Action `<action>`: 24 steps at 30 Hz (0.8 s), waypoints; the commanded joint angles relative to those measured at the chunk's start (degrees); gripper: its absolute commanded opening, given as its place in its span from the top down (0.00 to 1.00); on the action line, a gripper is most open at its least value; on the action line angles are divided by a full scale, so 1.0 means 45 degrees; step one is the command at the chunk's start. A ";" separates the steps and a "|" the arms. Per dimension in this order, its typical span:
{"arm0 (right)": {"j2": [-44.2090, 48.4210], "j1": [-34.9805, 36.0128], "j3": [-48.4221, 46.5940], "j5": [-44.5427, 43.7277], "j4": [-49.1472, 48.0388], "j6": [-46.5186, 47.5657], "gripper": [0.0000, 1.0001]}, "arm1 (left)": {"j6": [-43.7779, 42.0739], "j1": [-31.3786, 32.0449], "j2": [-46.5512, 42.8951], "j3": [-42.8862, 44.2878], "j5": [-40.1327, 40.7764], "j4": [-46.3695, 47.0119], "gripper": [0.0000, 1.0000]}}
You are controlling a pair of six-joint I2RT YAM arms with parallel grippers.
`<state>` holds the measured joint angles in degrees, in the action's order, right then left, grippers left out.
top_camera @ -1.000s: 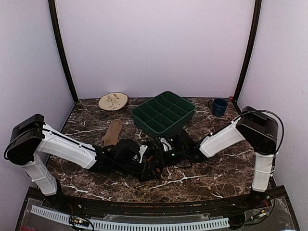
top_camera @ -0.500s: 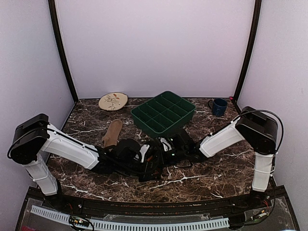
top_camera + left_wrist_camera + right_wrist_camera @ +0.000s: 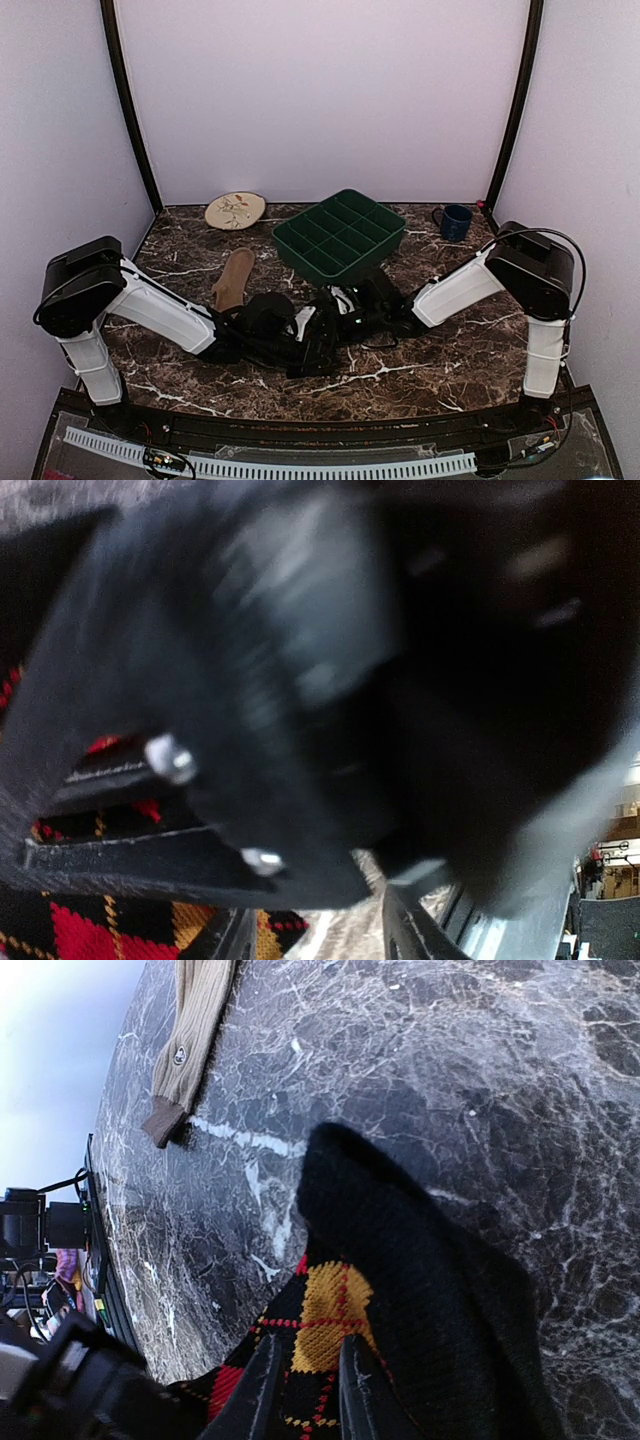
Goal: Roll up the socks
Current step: Smooth out the sock at the center of the board.
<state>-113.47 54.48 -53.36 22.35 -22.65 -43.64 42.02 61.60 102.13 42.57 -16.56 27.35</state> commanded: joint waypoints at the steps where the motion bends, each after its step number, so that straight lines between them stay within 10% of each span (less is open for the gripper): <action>1: -0.0586 0.0063 0.0096 -0.0067 0.1303 0.0005 0.81 | 0.0161 -0.0114 0.0264 -0.0368 -0.0177 0.0336 0.54; 24: -0.1383 -0.1257 -0.1286 -0.0049 0.1973 0.0359 0.81 | 0.0809 -0.0272 0.0626 -0.1472 -0.0593 -0.0153 0.56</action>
<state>-116.57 51.09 -58.70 25.65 -19.20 -43.33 45.28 60.49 103.50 38.44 -18.37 34.09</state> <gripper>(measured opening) 0.194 0.438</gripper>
